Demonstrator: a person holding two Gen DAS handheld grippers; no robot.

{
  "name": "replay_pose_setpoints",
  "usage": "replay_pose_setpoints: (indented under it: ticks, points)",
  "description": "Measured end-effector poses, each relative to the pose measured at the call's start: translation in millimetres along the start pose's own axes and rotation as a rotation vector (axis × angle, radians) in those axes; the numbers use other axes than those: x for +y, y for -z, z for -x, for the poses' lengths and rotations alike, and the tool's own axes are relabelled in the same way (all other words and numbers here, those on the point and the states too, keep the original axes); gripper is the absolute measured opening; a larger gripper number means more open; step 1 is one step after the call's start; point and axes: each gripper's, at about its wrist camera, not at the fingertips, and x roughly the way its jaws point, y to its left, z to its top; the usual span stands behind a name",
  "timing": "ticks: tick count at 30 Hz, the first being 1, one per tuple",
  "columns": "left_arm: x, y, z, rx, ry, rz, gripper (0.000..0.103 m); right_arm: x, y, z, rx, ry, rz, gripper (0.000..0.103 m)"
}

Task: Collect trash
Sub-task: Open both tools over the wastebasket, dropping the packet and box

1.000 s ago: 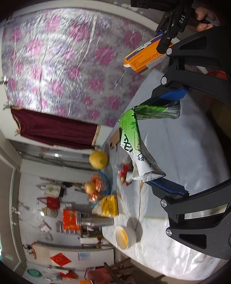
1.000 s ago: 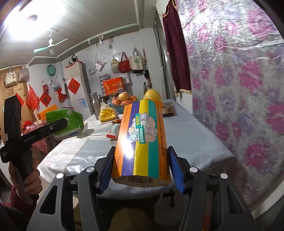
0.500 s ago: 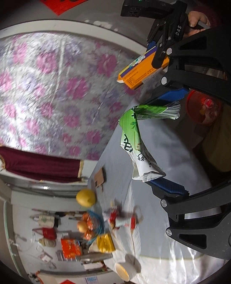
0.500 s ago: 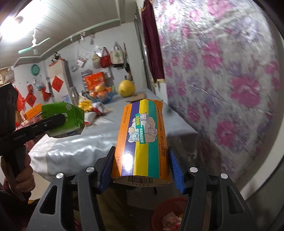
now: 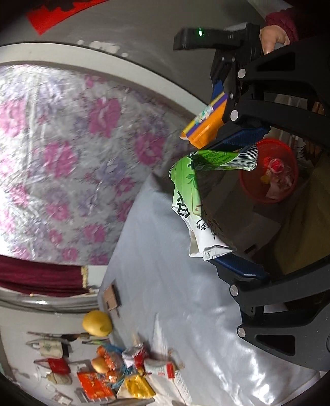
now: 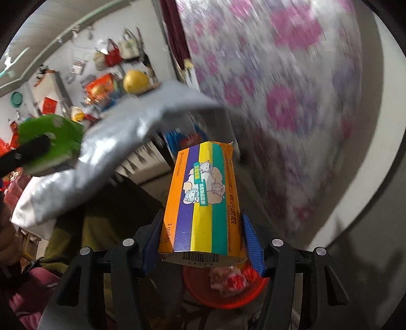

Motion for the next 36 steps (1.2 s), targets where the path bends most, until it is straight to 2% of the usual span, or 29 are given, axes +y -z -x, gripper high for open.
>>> replay_pose_setpoints:
  ticks: [3,5,8,15,24,28,30,32,36]
  points:
    - [-9,5,-14,0.036,0.013,-0.022,0.072,-12,15,-28,0.103,-0.009,-0.029,0.063]
    - [-15,8,-23,0.057,0.021,-0.039,0.072,-20,23,-38,0.124,-0.012,-0.066,0.073]
    - [-25,13,-35,0.089,0.035,-0.064,0.072,-32,24,-35,0.102,-0.03,-0.117,0.074]
    - [-53,23,-60,0.15,0.096,-0.128,0.072,-55,14,-8,-0.013,-0.025,-0.196,0.08]
    - [-91,32,-96,0.228,0.163,-0.203,0.073,-66,10,2,-0.048,-0.023,-0.209,0.08]
    - [-100,37,-107,0.25,0.147,-0.229,0.077,-71,11,5,-0.057,-0.026,-0.223,0.08]
    - [-99,40,-107,0.254,0.13,-0.234,0.082,-74,11,7,-0.064,-0.029,-0.23,0.08]
    - [-96,40,-106,0.251,0.123,-0.223,0.087,-74,11,10,-0.074,-0.033,-0.234,0.08]
    - [-87,38,-104,0.25,0.116,-0.193,0.089,-72,10,11,-0.079,-0.041,-0.232,0.08]
